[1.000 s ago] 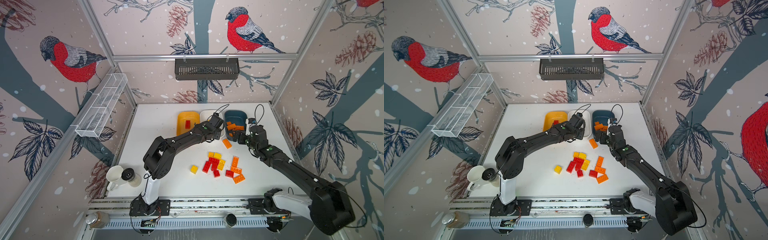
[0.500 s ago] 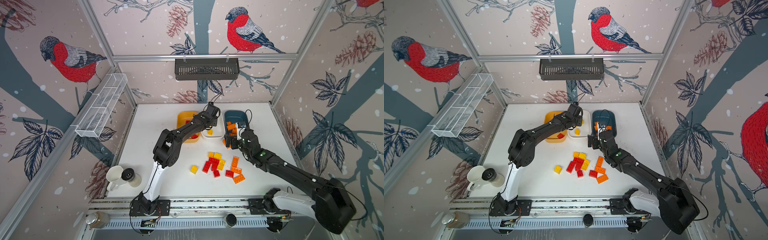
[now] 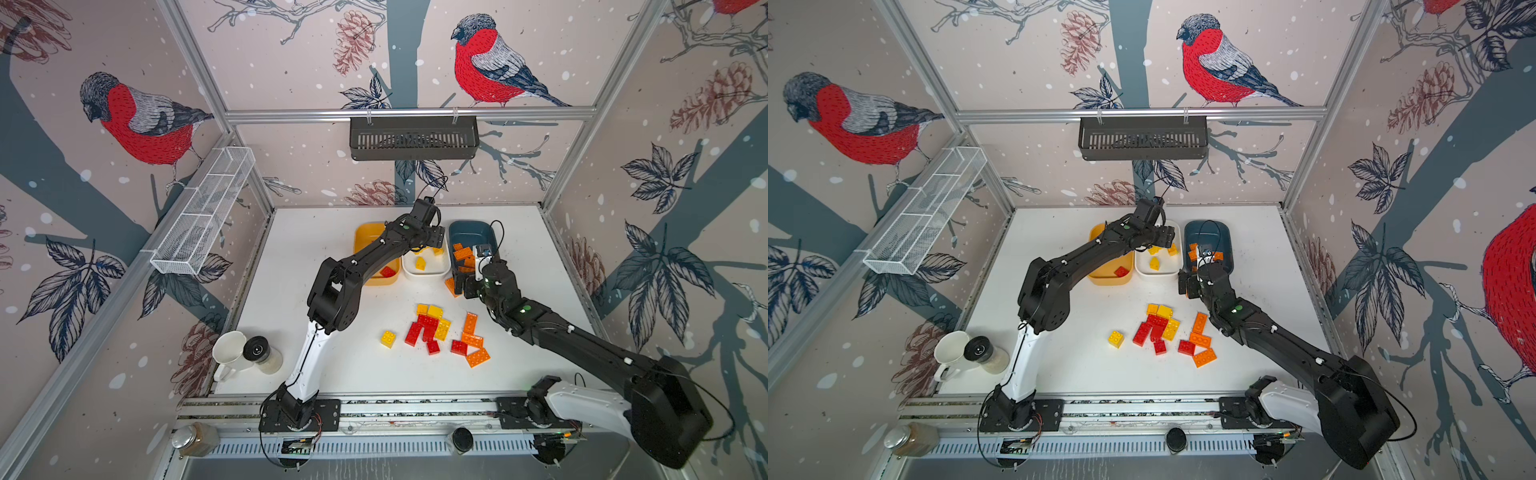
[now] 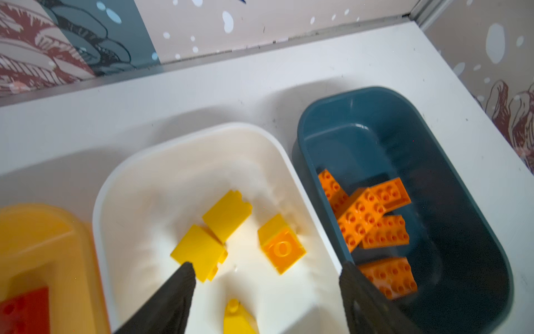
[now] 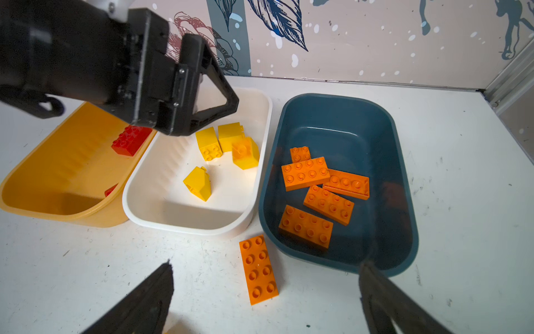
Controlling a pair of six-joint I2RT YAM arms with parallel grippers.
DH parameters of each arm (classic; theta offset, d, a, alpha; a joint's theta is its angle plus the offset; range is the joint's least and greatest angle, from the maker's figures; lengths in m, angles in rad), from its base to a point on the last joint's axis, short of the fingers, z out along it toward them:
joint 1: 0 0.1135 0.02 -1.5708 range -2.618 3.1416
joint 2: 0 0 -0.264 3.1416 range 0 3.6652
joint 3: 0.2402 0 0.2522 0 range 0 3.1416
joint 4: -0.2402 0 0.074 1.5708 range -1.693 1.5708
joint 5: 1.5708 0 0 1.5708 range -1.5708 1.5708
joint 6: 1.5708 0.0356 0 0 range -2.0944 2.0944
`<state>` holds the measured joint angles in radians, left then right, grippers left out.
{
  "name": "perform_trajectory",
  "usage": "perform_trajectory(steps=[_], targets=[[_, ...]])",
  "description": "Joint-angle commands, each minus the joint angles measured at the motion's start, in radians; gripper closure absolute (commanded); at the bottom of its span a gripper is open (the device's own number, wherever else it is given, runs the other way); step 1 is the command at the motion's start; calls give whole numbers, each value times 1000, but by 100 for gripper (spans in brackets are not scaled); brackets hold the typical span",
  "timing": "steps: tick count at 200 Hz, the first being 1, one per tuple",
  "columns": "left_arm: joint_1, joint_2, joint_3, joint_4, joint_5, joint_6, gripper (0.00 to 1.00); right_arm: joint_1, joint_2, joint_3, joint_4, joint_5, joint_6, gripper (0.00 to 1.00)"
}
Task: Sort the legos into containers by color
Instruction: Place the lego in the container, then pick up the lego from the center of the table.
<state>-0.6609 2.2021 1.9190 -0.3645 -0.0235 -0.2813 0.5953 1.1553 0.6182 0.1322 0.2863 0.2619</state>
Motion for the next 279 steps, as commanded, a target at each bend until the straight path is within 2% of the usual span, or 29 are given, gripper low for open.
perform_trajectory(steps=[1, 50, 80, 99, 123, 190, 279], targets=[[0, -106, -130, 66, 66, -5, 16, 6, 5, -6, 47, -26, -24, 1], [-43, -379, -545, 81, 49, 3, 15, 8, 15, -30, 110, 20, 13, 1], [-152, -476, -698, -8, 8, 23, 17, -2, 26, -38, 142, 82, 64, 1], [-229, -493, -739, -65, -35, 8, 20, -10, 38, -35, 147, 116, 93, 1], [-284, -494, -783, -97, -70, -26, 24, -17, 50, -28, 138, 150, 116, 1], [-292, -573, -971, 17, 99, 2, 29, -36, 60, -18, 118, 163, 123, 1], [-318, -473, -970, 22, 20, 28, 43, -44, 56, -15, 116, 168, 126, 1]])
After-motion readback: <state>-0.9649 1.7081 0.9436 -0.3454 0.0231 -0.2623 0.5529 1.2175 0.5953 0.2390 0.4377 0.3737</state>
